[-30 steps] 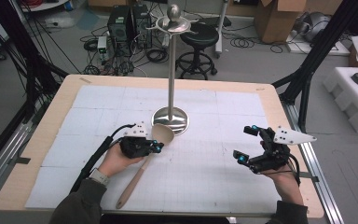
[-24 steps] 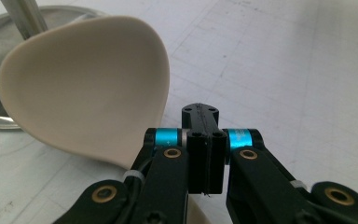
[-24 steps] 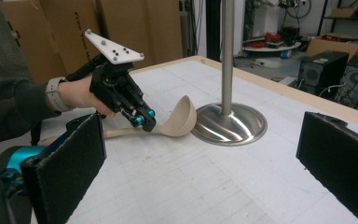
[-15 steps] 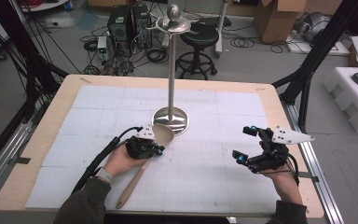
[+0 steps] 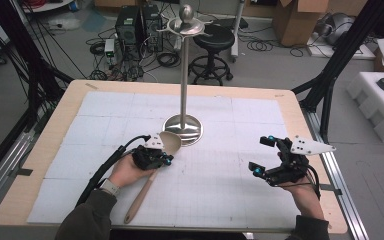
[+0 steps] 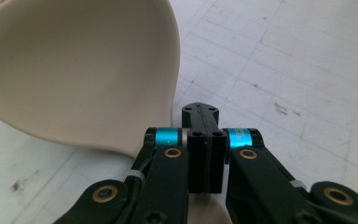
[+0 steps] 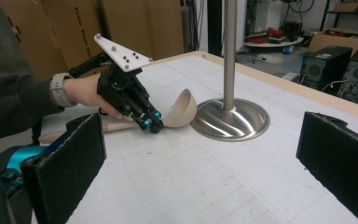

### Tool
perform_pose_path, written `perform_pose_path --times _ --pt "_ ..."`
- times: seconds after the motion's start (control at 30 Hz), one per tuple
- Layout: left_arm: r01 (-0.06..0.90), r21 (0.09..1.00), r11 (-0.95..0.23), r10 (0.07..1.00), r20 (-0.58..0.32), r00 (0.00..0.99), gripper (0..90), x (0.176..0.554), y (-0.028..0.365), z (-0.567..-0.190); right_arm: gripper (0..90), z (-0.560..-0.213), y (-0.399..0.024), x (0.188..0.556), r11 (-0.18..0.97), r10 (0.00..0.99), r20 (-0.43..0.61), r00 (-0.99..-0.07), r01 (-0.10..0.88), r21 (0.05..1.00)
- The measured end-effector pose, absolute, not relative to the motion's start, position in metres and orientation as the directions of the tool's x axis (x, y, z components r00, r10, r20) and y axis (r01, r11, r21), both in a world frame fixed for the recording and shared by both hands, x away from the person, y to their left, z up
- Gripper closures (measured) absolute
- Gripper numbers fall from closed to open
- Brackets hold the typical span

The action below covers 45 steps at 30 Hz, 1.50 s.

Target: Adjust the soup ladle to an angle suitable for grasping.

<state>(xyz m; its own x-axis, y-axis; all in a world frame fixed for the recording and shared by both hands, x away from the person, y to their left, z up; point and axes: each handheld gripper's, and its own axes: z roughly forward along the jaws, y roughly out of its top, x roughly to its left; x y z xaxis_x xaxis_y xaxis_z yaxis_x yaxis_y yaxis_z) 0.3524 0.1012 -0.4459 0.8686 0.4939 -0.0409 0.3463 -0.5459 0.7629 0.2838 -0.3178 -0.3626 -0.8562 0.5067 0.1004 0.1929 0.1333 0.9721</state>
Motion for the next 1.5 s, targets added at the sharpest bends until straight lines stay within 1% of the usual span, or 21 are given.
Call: perform_pose_path --times 0.1,0.37,0.8,1.17,1.5 --pt "0.343 0.757 -0.556 0.503 -0.022 0.864 90.0 0.351 0.103 -0.445 0.4 -0.364 -0.318 0.284 0.138 0.509 0.102 -0.855 0.198 0.970" --pt "0.347 0.756 -0.555 0.503 -0.028 0.864 90.0 0.353 0.109 -0.445 0.3 -0.364 -0.318 0.283 0.140 0.507 0.106 -0.855 0.204 0.969" --pt "0.363 0.756 -0.544 0.543 -0.013 0.840 90.0 0.352 0.136 -0.444 0.3 -0.366 -0.315 0.284 0.151 0.507 0.102 -0.856 0.204 0.967" --pt "0.396 0.746 -0.536 0.591 -0.003 0.806 90.0 0.352 0.157 -0.442 0.3 -0.367 -0.313 0.285 0.156 0.503 0.101 -0.859 0.205 0.966" --pt "0.415 0.760 -0.500 0.618 -0.023 0.786 90.0 0.352 0.178 -0.443 0.4 -0.368 -0.311 0.285 0.161 0.500 0.102 -0.860 0.208 0.965"
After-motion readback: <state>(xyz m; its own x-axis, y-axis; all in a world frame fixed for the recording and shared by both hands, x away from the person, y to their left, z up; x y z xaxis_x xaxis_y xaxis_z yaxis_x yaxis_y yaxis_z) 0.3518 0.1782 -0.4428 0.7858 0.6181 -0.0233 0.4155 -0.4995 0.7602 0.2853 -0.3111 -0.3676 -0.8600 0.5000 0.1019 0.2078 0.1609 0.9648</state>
